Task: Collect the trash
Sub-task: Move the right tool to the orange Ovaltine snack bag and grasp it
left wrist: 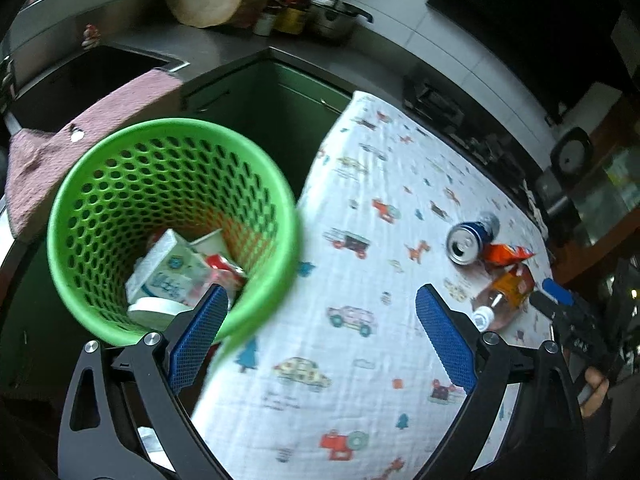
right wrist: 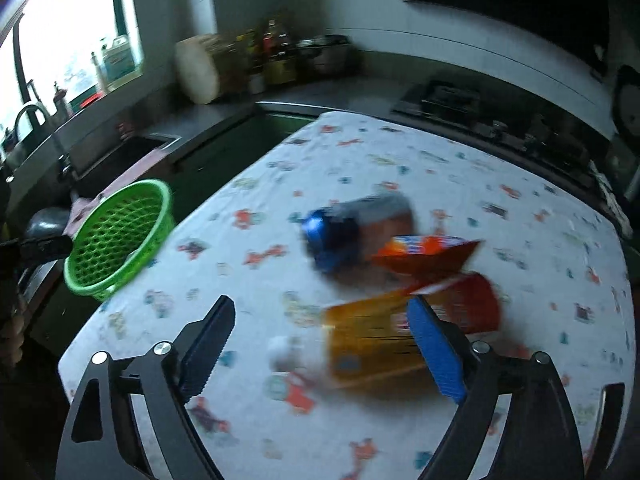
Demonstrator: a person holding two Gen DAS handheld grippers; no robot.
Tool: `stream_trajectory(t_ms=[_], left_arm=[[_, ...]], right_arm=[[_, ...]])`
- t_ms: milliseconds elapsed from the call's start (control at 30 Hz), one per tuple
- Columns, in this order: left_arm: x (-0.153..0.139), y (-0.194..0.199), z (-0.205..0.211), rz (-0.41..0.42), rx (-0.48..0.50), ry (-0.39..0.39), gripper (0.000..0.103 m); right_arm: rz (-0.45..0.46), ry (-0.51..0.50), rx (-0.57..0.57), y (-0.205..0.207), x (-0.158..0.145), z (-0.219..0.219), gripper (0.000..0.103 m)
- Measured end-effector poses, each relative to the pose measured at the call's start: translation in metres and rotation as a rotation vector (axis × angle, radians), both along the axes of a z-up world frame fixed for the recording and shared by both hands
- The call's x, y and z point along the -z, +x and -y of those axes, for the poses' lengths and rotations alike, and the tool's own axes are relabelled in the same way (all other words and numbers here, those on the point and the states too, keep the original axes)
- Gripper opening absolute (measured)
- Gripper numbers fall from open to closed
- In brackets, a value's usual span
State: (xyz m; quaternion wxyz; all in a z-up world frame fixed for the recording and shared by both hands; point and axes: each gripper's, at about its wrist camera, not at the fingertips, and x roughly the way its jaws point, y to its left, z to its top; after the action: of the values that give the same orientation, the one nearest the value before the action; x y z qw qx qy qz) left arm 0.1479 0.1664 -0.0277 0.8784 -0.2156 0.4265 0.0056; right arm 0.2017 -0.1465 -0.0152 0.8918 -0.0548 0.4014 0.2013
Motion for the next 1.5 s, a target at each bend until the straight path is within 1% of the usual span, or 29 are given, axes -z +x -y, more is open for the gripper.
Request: stream_trajectory(t_ms=[167,300,500,633,767,833,867,900,933,1067,1167,1233,1367,1500], left_arm=[[0.002,0.009,0.024,-0.017,0.037,0.011,0.094],[0.005,0.015,0.036,-0.030,0.055,0.013,0.094],[0.002,0.016,0.050,-0.032,0.065,0.029,0.094],[-0.009,0.011,0.059,-0.016,0.039,0.082,0.094],[-0.026,0.002,0.075,0.032,0.020,0.168,0.094],[-0.034,-0.001,0.084,0.052,0.016,0.208,0.094],[-0.036,-0.002,0.086,0.058,0.016,0.217,0.094],[-0.038,-0.002,0.090,0.064,0.020,0.225,0.094],[-0.040,-0.002,0.094,0.071,0.027,0.231,0.094],[-0.044,0.004,0.113,0.079,0.067,0.262,0.094],[-0.044,0.009,0.124,0.083,0.092,0.266,0.094],[-0.043,0.011,0.130,0.087,0.109,0.270,0.094],[-0.040,0.018,0.145,0.099,0.129,0.320,0.094],[-0.032,0.028,0.160,0.094,0.166,0.331,0.094]], right_arm=[[0.020,-0.040,0.030,0.018,0.006,0.027,0.091],[0.037,-0.092,0.034,0.033,0.013,0.030,0.091],[0.030,-0.137,0.005,0.058,0.029,0.025,0.092],[0.034,-0.163,0.003,0.070,0.040,0.021,0.092],[0.047,-0.178,0.011,0.078,0.049,0.017,0.092],[0.048,-0.169,0.018,0.081,0.051,0.018,0.092],[0.046,-0.164,0.024,0.083,0.052,0.019,0.090],[0.043,-0.155,0.030,0.085,0.053,0.020,0.082],[0.034,-0.147,0.032,0.087,0.053,0.022,0.079],[0.035,-0.110,0.043,0.088,0.051,0.028,0.075],[0.046,-0.089,0.047,0.085,0.047,0.032,0.071],[0.055,-0.076,0.049,0.082,0.044,0.035,0.069],[0.075,-0.046,0.055,0.074,0.035,0.044,0.068],[0.105,-0.007,0.059,0.061,0.019,0.059,0.068]])
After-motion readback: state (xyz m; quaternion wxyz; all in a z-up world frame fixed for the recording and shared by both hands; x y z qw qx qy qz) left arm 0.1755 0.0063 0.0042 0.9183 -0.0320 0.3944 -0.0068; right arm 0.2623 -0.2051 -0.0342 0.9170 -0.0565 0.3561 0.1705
